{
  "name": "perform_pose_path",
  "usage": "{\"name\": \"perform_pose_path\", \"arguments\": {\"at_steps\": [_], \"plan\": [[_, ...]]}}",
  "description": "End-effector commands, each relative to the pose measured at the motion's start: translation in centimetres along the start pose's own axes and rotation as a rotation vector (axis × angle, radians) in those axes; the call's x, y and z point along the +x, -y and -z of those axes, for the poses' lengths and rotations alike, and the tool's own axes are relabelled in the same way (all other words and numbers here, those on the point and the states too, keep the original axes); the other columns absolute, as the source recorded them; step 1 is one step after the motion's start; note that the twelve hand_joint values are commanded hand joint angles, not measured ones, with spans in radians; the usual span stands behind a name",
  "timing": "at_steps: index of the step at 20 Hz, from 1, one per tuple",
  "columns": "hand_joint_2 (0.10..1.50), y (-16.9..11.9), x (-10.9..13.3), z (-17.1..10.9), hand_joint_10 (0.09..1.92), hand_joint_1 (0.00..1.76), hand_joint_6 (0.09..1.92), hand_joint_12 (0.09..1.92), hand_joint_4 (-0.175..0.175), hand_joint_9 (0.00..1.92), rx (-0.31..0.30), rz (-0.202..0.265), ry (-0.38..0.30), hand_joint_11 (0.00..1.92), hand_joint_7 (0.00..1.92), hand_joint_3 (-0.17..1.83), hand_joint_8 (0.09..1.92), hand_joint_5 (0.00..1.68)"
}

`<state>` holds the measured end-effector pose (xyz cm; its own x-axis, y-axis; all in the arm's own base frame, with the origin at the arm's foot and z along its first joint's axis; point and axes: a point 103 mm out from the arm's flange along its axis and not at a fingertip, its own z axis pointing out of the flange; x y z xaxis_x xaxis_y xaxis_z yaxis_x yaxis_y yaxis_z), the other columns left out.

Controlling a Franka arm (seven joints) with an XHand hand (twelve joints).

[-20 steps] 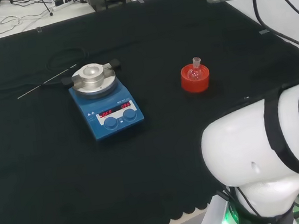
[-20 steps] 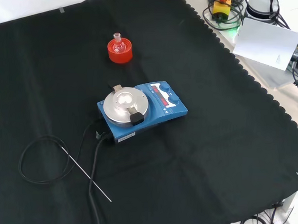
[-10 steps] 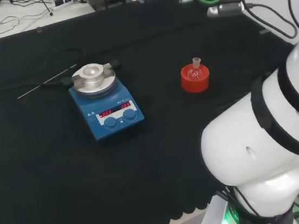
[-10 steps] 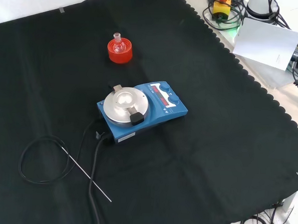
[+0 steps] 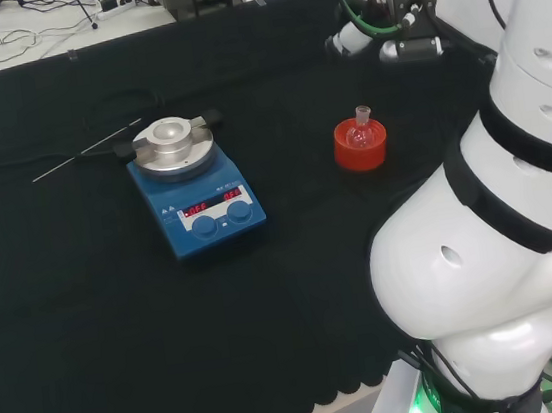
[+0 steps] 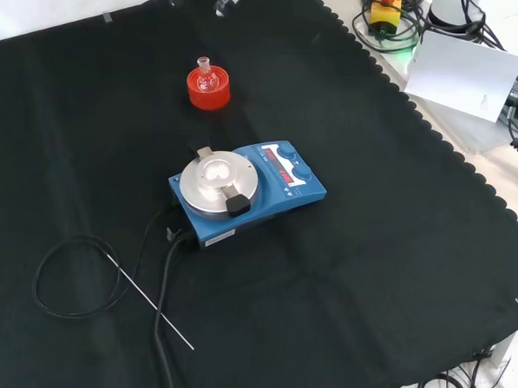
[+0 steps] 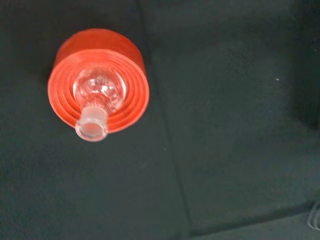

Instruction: Pick up the round-bottom flask.

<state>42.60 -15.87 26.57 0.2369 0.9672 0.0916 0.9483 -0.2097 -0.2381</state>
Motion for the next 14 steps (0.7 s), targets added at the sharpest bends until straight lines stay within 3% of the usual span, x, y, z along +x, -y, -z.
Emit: {"name": "perform_pose_path", "arguments": {"at_steps": [1, 14], "plan": [[0.77, -2.9, -1.7, -2.6, 0.69, 0.79, 0.09, 1.39, -0.021, 0.38, -0.021, -0.03, -0.049, 0.0, 0.2, 0.51, 0.63, 0.52], [0.65, -3.4, -2.6, -7.2, 0.7, 0.86, 0.11, 1.42, -0.045, 0.42, 0.022, -0.056, -0.112, 0.02, 0.23, 0.6, 0.65, 0.66]]}}
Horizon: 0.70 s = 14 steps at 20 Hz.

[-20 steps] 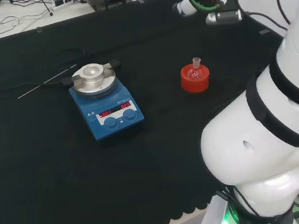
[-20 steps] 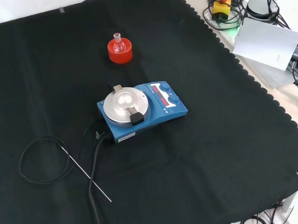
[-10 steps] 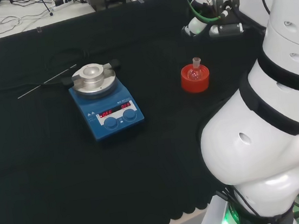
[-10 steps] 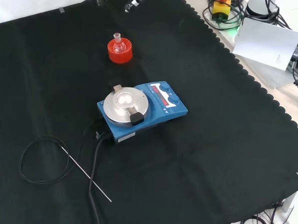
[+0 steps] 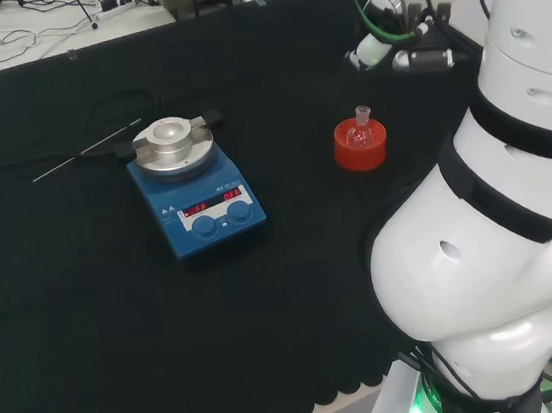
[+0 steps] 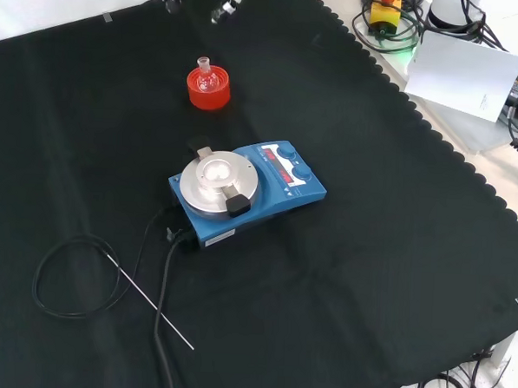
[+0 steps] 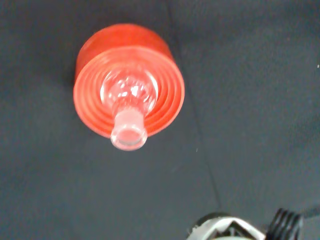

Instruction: Pick up the round-bottom flask.

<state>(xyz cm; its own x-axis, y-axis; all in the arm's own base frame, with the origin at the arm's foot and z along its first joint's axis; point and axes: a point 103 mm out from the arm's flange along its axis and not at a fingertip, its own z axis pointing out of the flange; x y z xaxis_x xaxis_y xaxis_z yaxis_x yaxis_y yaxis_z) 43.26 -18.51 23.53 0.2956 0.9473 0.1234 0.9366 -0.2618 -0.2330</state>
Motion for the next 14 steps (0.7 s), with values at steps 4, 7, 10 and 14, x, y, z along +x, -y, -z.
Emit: {"name": "perform_pose_path", "arguments": {"at_steps": [4, 7, 10, 14], "plan": [[0.64, -1.7, -0.4, -6.0, 0.69, 0.87, 0.12, 1.42, -0.048, 0.43, 0.053, -0.009, -0.058, 0.04, 0.24, 0.62, 0.65, 0.67], [0.62, -1.8, -0.5, -6.5, 0.69, 0.88, 0.13, 1.42, -0.049, 0.43, 0.053, -0.013, -0.055, 0.04, 0.25, 0.63, 0.64, 0.67], [0.62, -1.9, -0.7, -7.1, 0.68, 0.88, 0.14, 1.42, -0.05, 0.44, 0.06, -0.017, -0.054, 0.04, 0.25, 0.64, 0.64, 0.67], [0.62, -1.6, 0.8, -7.5, 0.68, 0.89, 0.14, 1.42, -0.052, 0.44, 0.055, -0.028, -0.03, 0.04, 0.25, 0.64, 0.65, 0.66]]}}
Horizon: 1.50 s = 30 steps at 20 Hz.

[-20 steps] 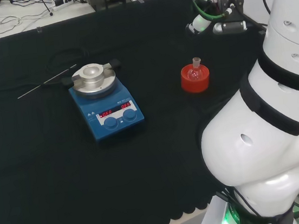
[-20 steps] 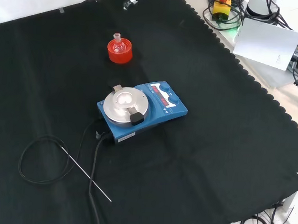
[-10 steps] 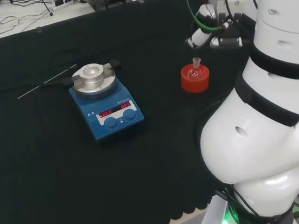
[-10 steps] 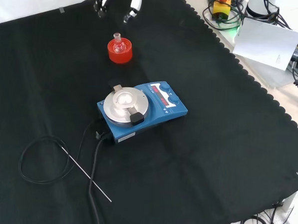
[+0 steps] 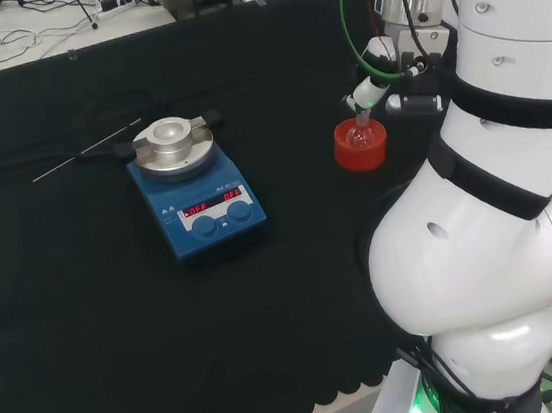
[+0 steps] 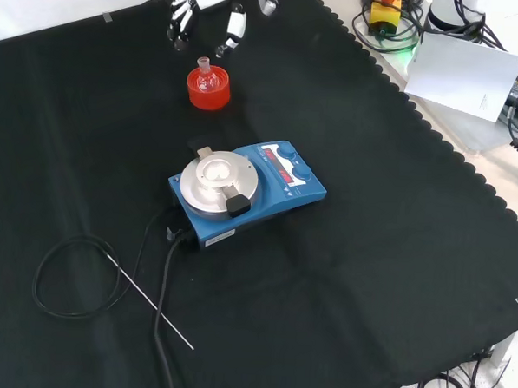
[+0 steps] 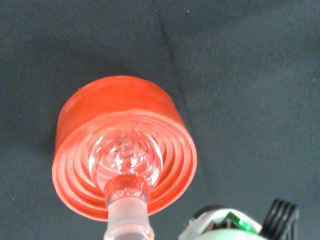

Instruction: Pick up the round-bottom flask.

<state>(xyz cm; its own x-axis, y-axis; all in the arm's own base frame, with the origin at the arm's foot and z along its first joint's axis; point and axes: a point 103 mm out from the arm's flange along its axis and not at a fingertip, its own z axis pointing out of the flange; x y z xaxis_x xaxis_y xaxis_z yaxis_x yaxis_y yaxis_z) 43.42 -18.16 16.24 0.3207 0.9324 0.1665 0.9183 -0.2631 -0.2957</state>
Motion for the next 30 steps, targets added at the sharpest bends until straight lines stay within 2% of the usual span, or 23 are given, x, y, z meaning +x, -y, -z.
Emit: {"name": "perform_pose_path", "arguments": {"at_steps": [1, 5, 9, 15, 24, 26, 28, 30], "plan": [[0.61, 0.1, 1.0, -0.6, 0.68, 0.89, 0.14, 1.42, -0.053, 0.44, -0.005, -0.013, 0.014, 0.04, 0.25, 0.64, 0.65, 0.66], [0.61, -0.4, -1.1, -1.8, 0.68, 0.9, 0.14, 1.42, -0.053, 0.44, 0.004, -0.017, 0.01, 0.04, 0.25, 0.64, 0.65, 0.65], [0.6, -0.8, -2.1, -2.7, 0.68, 0.91, 0.14, 1.42, -0.053, 0.43, 0.013, -0.026, 0.012, 0.04, 0.25, 0.65, 0.65, 0.64], [0.59, -1.1, -2.6, -3.3, 0.68, 0.92, 0.15, 1.42, -0.055, 0.44, 0.022, -0.034, 0.01, 0.04, 0.25, 0.65, 0.65, 0.65], [0.59, -1.3, -2.3, -3.3, 0.68, 0.92, 0.2, 1.42, -0.062, 0.45, -0.013, -0.023, -0.002, 0.06, 0.27, 0.66, 0.66, 0.71], [0.59, -1.3, -2.2, -3.3, 0.67, 0.92, 0.31, 1.41, -0.065, 0.46, -0.018, -0.017, -0.006, 0.07, 0.28, 0.67, 0.66, 0.7], [0.59, -1.1, -0.5, -3.8, 0.67, 0.92, 0.45, 1.42, -0.067, 0.47, -0.027, -0.022, 0.014, 0.08, 0.29, 0.67, 0.66, 0.67], [0.59, -1.2, -0.6, -3.8, 0.67, 0.93, 0.53, 1.41, -0.069, 0.47, -0.032, -0.009, 0.002, 0.09, 0.29, 0.67, 0.67, 0.66]]}}
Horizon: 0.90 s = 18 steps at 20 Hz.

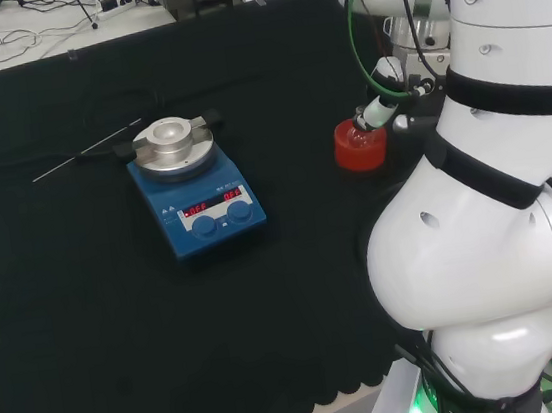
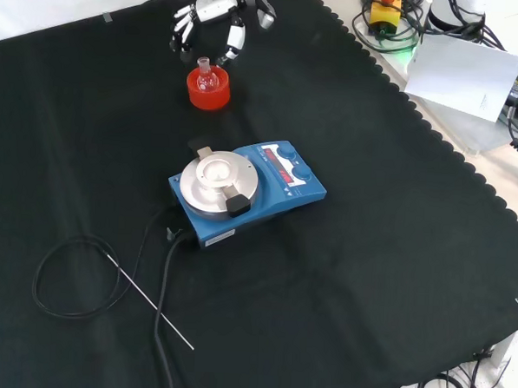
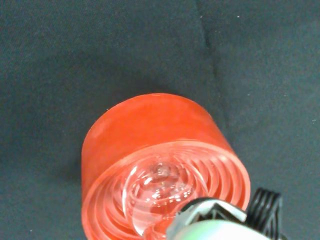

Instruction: Pick up the round-bottom flask.

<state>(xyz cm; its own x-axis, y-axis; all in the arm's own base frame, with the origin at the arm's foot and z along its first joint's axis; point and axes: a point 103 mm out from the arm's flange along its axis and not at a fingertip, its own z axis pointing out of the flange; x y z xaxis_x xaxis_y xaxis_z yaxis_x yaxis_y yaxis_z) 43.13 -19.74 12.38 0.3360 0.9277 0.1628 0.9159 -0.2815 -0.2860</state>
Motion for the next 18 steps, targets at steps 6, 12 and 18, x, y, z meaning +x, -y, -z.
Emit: {"name": "perform_pose_path", "arguments": {"at_steps": [6, 12, 18], "plan": [[0.59, -0.3, 0.4, -0.7, 0.67, 0.96, 0.63, 1.41, -0.071, 0.48, -0.019, 0.0, 0.011, 0.12, 0.3, 0.67, 0.67, 0.66], [0.59, -0.4, 1.3, -1.1, 0.67, 0.97, 0.66, 1.4, -0.072, 0.49, -0.029, -0.007, 0.03, 0.14, 0.3, 0.68, 0.68, 0.66], [0.59, -0.6, 0.7, -0.8, 0.67, 0.96, 0.69, 1.4, -0.075, 0.49, -0.032, -0.003, 0.015, 0.15, 0.31, 0.69, 0.68, 0.69]]}}
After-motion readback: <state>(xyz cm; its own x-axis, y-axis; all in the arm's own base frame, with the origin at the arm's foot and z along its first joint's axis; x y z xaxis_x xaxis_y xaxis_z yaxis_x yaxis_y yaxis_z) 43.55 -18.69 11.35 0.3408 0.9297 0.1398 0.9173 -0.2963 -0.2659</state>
